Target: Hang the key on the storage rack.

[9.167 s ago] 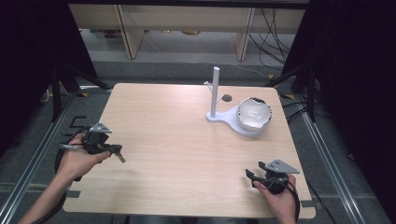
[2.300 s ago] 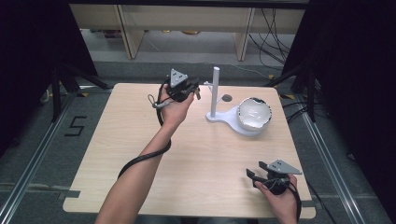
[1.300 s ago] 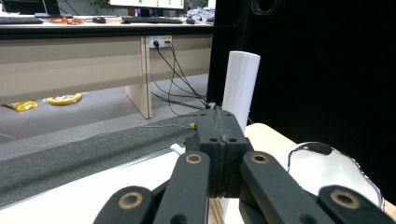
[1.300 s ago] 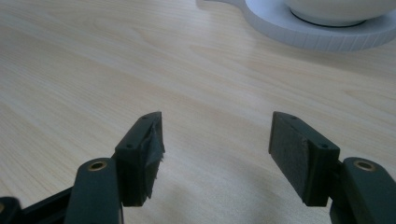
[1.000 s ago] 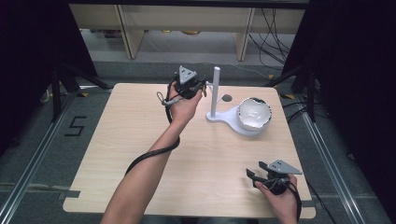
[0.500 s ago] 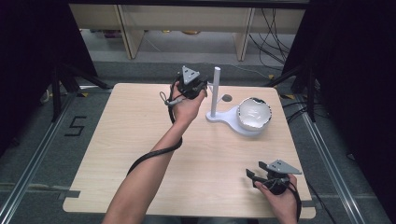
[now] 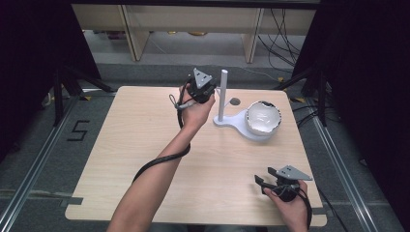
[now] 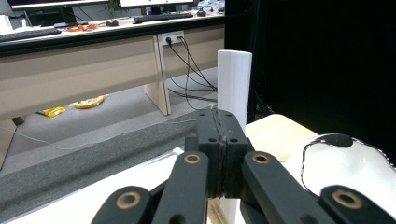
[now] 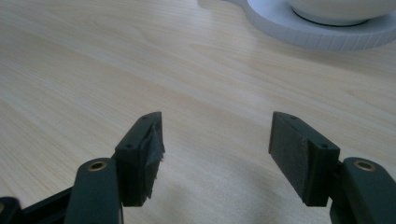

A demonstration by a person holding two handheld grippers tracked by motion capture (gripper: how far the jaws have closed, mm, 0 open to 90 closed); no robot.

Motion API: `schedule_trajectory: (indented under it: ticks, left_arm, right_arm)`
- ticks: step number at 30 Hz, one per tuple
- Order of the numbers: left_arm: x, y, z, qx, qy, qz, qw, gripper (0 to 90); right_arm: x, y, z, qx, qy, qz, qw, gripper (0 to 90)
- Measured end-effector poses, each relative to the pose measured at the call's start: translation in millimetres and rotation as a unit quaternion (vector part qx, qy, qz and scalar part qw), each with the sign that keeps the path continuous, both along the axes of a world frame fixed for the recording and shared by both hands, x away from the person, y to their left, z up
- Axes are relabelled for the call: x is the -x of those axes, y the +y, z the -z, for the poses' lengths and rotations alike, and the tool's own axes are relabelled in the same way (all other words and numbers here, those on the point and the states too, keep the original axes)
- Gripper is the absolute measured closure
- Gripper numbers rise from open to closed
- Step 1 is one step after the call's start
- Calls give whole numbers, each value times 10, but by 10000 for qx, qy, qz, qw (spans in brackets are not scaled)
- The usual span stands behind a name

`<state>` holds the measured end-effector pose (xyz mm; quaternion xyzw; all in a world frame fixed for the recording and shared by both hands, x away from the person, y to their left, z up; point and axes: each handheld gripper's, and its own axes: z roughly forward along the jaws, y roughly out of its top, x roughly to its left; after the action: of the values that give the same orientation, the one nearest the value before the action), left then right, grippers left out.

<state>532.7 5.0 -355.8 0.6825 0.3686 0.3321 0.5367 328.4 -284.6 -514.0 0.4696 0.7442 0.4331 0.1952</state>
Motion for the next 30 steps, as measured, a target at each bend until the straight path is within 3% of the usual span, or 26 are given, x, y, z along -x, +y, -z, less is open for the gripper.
schedule_trajectory:
  ticks: [7, 8, 9, 10, 11, 13, 14, 15, 16, 19, 23, 25, 30]
  left_arm:
    - [-3, -38, 12, 3, 21, 52, 10000, 886]
    - [4, -56, 13, 1, 0, 70, 10000, 876]
    - [4, -56, 13, 1, 0, 70, 10000, 861]
    - [10, -63, 12, 14, -21, 71, 10000, 849]
    - [28, -68, 15, 98, 70, 52, 9999, 845]
    - [33, -59, 11, 122, 62, 52, 9999, 837]
    - [50, -28, -3, 172, 43, 59, 9998, 806]
    - [60, -6, -12, 190, 44, 74, 9998, 791]
    - [70, 14, -23, 223, 44, 108, 9997, 774]
    - [99, 63, -49, 214, 19, 137, 9997, 696]
    - [196, 216, -94, 274, 116, 344, 9990, 594]
    - [247, 285, -97, 217, 138, 473, 9986, 539]
    - [372, 443, -59, 229, 309, 836, 9958, 436]
  right_arm:
    - [-10, -20, -4, 45, -43, -53, 10000, 361]
    - [12, -3, -10, -24, 93, 35, 9999, 360]
    - [12, -3, -10, -24, 93, 35, 9999, 360]
    - [-11, -8, 6, -39, -68, -34, 10000, 359]
    - [-7, -11, 1, -19, -44, -24, 10000, 359]
    - [-7, -12, 2, -23, -59, -20, 10000, 359]
    - [10, -15, -9, 20, 29, 67, 10000, 360]
    - [-11, -35, -3, 90, -97, -23, 9999, 360]
    - [2, -24, -7, 33, 1, 33, 10000, 360]
    - [-26, -46, 0, 202, -230, -67, 9995, 362]
    - [-24, -51, -2, 186, -208, -68, 9996, 361]
    - [1, -27, -7, 38, -40, 33, 10000, 361]
    - [-3, -29, -5, 73, -65, 18, 10000, 362]
